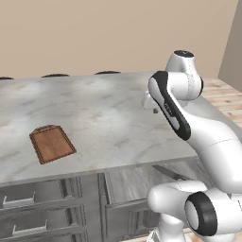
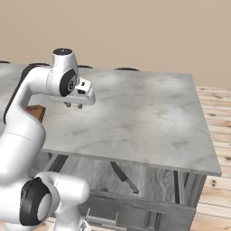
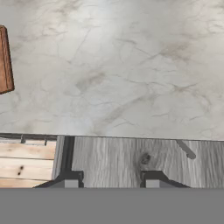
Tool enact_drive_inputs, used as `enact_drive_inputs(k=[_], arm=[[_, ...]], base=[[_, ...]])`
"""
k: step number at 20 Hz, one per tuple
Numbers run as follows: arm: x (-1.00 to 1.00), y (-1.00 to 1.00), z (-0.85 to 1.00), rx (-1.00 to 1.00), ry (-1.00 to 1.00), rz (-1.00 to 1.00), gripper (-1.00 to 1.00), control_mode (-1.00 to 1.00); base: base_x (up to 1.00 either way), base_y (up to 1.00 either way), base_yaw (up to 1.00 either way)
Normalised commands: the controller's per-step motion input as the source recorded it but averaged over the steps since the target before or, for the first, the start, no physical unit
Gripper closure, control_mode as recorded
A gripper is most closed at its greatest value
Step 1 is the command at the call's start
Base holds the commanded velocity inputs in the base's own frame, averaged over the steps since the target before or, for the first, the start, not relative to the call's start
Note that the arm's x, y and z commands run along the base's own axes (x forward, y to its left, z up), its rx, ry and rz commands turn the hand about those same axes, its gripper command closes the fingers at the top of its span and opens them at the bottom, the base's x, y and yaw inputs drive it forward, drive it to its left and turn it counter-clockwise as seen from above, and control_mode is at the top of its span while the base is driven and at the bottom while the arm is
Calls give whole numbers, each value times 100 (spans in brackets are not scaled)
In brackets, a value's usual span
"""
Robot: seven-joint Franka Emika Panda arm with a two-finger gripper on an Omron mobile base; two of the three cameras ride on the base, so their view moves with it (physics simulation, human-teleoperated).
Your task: Pick up the knife from the drawer and place it on the cutting board. Then place the meat from the plate to the cutting board.
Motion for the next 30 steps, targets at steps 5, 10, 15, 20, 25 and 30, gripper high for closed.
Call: enact_drive_inputs(k=[5, 10, 15, 20, 25, 30], arm=[[0, 0, 0, 0, 0, 0, -100, 100], [0, 0, 0, 0, 0, 0, -100, 100], [0, 0, 0, 0, 0, 0, -100, 100], [0, 0, 0, 0, 0, 0, -100, 100], [0, 0, 0, 0, 0, 0, -100, 100], [0, 0, 0, 0, 0, 0, -100, 100]], base=[[0, 0, 0], [0, 0, 0], [-57, 0, -7], [-100, 0, -21], [-78, 5, -55], [-47, 10, -91]])
